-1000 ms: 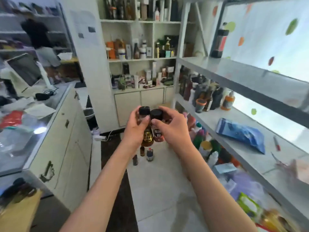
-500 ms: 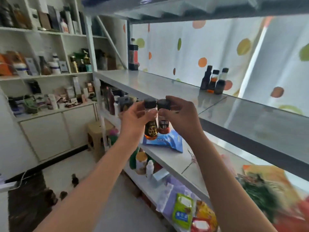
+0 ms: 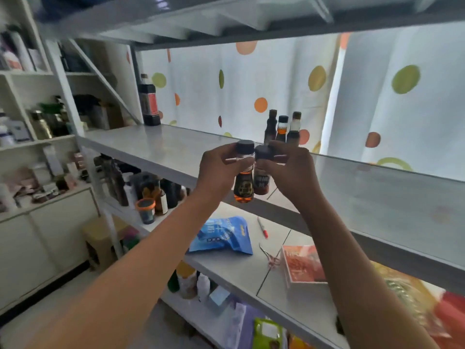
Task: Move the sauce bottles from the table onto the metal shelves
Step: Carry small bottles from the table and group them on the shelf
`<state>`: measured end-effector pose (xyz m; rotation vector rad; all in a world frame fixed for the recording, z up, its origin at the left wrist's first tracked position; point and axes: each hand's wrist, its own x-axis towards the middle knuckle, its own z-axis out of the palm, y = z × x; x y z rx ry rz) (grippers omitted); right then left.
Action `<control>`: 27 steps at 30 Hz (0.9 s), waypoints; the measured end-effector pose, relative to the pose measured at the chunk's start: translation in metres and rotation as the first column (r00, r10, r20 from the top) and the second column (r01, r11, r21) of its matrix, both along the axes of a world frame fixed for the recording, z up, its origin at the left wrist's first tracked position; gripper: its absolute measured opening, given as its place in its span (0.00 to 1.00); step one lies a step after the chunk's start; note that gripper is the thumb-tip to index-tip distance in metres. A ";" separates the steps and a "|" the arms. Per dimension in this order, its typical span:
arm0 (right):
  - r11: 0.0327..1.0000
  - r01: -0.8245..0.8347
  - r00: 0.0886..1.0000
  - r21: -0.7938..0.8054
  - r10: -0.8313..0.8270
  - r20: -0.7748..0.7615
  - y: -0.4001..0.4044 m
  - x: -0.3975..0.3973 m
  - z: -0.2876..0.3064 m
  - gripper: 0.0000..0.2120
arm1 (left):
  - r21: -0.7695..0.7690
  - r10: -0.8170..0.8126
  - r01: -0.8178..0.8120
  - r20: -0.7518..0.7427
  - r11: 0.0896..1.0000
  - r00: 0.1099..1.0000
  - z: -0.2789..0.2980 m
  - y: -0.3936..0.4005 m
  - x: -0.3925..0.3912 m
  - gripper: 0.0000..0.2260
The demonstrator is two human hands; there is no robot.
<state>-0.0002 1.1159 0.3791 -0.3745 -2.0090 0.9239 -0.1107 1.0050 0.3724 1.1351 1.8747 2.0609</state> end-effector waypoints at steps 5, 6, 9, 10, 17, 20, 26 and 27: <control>0.991 0.137 0.989 -0.003 -0.137 0.063 0.035 -0.045 0.006 0.09 | -0.063 -0.078 0.074 -0.063 0.995 0.995 0.000 0.052 -0.066 0.14; 0.986 0.167 0.983 0.006 -0.167 0.074 0.043 -0.055 0.006 0.09 | -0.074 -0.100 0.095 -0.068 0.993 0.993 -0.001 0.064 -0.079 0.14; 0.968 0.252 0.962 0.008 -0.252 0.107 0.063 -0.086 0.002 0.08 | -0.086 -0.148 0.139 -0.100 0.986 0.984 -0.003 0.094 -0.111 0.13; 0.963 0.269 0.956 0.009 -0.269 0.120 0.069 -0.096 0.001 0.08 | -0.077 -0.159 0.151 -0.113 0.986 0.981 -0.004 0.102 -0.121 0.13; 0.917 0.398 0.910 -0.037 -0.389 0.144 0.100 -0.151 -0.003 0.12 | -0.111 -0.198 0.177 -0.216 0.978 0.956 -0.004 0.151 -0.179 0.14; 0.892 0.442 0.895 -0.094 -0.431 0.116 0.105 -0.158 -0.009 0.16 | -0.110 -0.240 0.222 -0.193 0.969 0.951 -0.010 0.160 -0.195 0.12; 0.911 0.397 0.914 -0.115 -0.380 0.145 0.106 -0.154 -0.022 0.23 | -0.182 -0.339 0.313 -0.132 0.932 0.932 -0.030 0.156 -0.208 0.18; 0.912 0.390 0.914 -0.126 -0.366 0.175 0.107 -0.153 -0.023 0.24 | -0.207 -0.346 0.318 -0.116 0.925 0.931 -0.033 0.156 -0.209 0.19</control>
